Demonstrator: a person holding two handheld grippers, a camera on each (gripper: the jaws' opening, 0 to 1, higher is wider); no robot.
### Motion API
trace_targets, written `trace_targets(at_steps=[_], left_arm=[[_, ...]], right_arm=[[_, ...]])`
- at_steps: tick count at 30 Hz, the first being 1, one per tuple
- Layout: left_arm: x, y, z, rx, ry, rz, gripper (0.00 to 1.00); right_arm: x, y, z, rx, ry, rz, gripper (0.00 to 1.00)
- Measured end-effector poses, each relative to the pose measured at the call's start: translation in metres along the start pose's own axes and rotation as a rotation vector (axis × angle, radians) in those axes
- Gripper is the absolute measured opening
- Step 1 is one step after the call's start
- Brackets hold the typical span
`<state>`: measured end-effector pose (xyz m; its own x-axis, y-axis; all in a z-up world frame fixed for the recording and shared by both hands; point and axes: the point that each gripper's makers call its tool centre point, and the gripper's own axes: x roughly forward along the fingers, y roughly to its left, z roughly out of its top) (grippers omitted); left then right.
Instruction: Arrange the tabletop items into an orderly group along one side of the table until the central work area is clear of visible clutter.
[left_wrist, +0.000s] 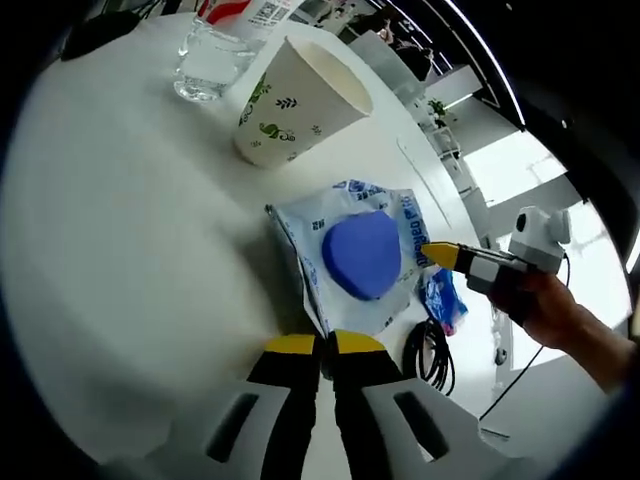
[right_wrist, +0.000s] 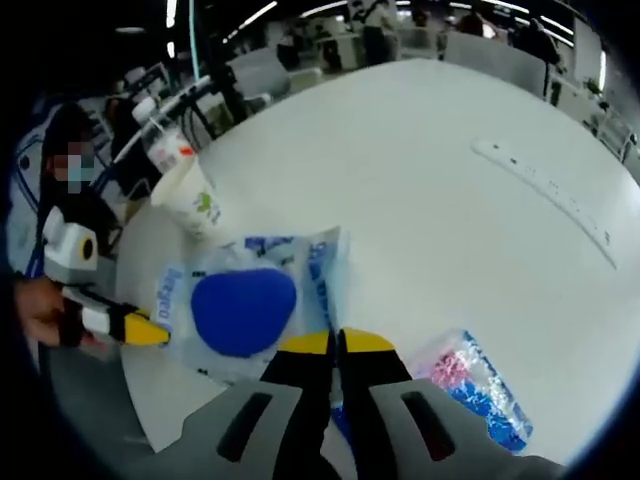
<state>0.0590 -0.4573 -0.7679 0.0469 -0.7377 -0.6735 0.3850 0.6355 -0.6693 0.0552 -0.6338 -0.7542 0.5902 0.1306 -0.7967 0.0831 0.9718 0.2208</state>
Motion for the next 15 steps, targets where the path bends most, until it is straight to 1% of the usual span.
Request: trace_targets(at_steps=[6,9,15], left_arm=[[-0.006,0.002,0.001,0.017,0.002,-0.002,0.00],[-0.009,0.005,0.002,0.024,0.002,0.001,0.00],[-0.016,0.013,0.002,0.039,0.002,0.013,0.00]], right_arm=[[-0.007,0.008,-0.006,0.015,-0.007,0.008,0.00],[-0.009,0.011,-0.009,0.034,-0.018,0.014,0.00],[-0.014,0.023,-0.020,0.043,-0.018,0.022,0.00]])
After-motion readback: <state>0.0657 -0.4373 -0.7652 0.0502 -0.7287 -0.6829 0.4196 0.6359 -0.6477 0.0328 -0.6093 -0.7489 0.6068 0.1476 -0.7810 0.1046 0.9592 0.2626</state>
